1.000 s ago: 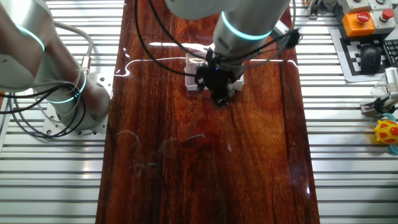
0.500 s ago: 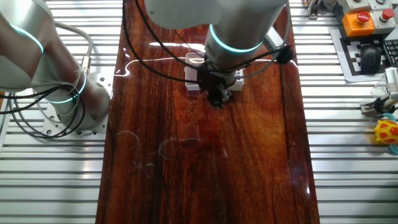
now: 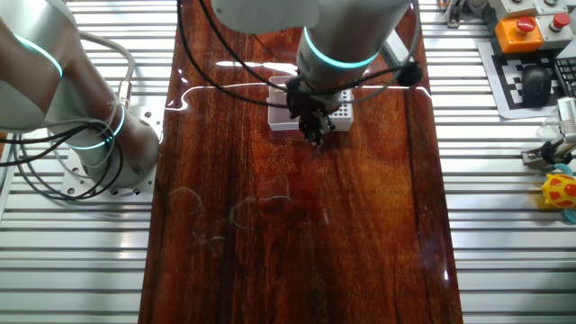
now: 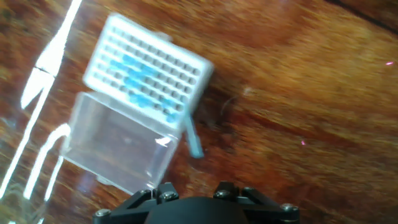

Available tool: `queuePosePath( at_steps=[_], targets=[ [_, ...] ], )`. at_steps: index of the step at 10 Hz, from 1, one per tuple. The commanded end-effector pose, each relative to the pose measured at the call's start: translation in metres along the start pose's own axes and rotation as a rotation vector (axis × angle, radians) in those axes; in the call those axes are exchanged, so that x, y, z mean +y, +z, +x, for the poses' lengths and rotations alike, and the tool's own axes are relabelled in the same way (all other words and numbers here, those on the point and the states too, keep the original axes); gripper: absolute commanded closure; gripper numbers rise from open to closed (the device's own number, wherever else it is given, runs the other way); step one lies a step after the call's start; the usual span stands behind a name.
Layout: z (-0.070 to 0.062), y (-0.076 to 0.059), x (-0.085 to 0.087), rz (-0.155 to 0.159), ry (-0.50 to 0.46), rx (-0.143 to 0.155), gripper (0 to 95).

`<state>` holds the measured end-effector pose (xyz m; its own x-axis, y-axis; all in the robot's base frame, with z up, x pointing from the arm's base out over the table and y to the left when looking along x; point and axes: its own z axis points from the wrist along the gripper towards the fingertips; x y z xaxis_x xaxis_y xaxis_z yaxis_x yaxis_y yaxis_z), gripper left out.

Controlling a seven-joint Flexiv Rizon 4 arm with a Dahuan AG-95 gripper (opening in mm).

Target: Insert a medium pipette tip into the holder for medium pipette tips

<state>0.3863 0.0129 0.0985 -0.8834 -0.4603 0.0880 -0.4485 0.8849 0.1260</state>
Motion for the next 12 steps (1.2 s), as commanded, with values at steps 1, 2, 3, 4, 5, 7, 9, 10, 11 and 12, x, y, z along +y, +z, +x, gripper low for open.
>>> queuePosePath(
  at_steps=[1,2,3,4,5,7,9,10,11,12],
  targets=[
    [0.002,-0.002,0.001,0.008,0.003,0.005,57.0],
    [0.002,-0.002,0.001,0.006,0.006,-0.007,57.0],
    [0.002,-0.002,0.001,0.002,0.007,-0.009,57.0],
    [0.002,-0.002,0.001,0.001,0.003,-0.006,57.0],
    [0.004,-0.002,0.002,0.003,-0.010,0.002,57.0],
    [0.012,0.002,0.004,0.005,-0.023,0.006,57.0],
    [0.015,0.007,0.005,0.005,-0.038,0.005,57.0],
    [0.012,0.011,0.008,0.004,-0.044,0.004,57.0],
    [0.011,0.014,0.010,0.005,-0.050,0.003,57.0],
    [0.010,0.015,0.010,0.007,-0.056,0.003,57.0]
  ],
)
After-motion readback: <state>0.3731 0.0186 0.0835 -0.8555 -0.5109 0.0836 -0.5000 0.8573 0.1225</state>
